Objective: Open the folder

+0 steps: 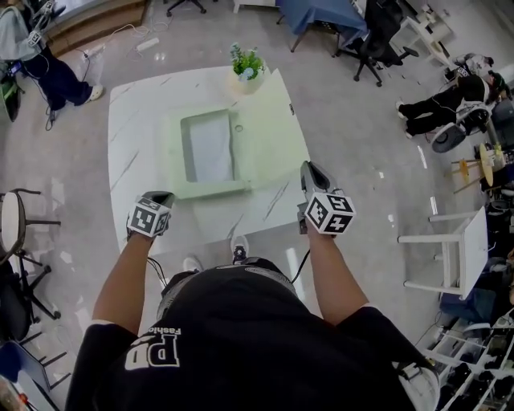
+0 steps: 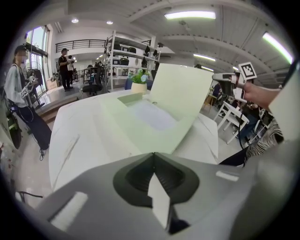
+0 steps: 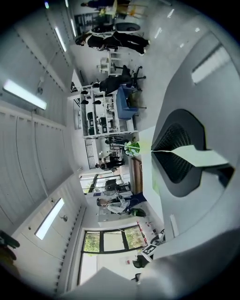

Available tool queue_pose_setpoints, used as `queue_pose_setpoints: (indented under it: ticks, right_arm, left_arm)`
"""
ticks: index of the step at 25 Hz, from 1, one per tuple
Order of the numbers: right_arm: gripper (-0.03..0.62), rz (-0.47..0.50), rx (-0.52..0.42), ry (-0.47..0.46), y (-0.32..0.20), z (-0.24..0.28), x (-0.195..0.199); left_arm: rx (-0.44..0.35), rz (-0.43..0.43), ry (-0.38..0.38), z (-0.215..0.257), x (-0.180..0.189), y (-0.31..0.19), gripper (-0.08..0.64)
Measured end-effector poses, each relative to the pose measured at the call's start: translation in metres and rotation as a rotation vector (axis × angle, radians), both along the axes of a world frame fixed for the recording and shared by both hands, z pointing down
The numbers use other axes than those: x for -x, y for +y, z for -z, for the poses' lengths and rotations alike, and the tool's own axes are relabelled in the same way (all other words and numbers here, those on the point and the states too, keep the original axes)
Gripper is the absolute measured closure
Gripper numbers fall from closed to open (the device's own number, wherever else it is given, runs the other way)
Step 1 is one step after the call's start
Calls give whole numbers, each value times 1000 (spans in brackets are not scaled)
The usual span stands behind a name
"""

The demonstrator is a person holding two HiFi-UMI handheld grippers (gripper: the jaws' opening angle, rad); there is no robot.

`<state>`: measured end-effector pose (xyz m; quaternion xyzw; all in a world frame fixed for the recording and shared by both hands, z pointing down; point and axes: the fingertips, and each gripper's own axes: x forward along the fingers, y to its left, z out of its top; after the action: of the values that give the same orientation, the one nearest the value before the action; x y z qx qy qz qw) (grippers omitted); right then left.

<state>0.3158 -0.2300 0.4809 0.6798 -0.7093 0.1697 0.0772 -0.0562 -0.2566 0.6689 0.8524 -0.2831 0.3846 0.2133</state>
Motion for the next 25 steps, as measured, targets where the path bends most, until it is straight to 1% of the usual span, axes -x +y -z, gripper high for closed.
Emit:
queue_pose_setpoints:
  ticks: [5,13,17,21,25]
  right_arm:
    - [586,-49,4,-88,1,-11,-20]
    - [586,-122,47,-175,3,-36,-53]
    - [588,-174,88,-271,7,-58,-76]
    - [589,-230,153,-375,15,-89,-95]
    - [589,-260,199,-399,16,-114,-111]
  left_arm:
    - [4,14,-1,0,2,-1,508]
    - [8,37,-3,0,4,-1,508]
    - [10,46,-3,0,3,-1,508]
    - [11,63,-2,1,5,0,508]
    - [5,81,-4,-2,4,1,508]
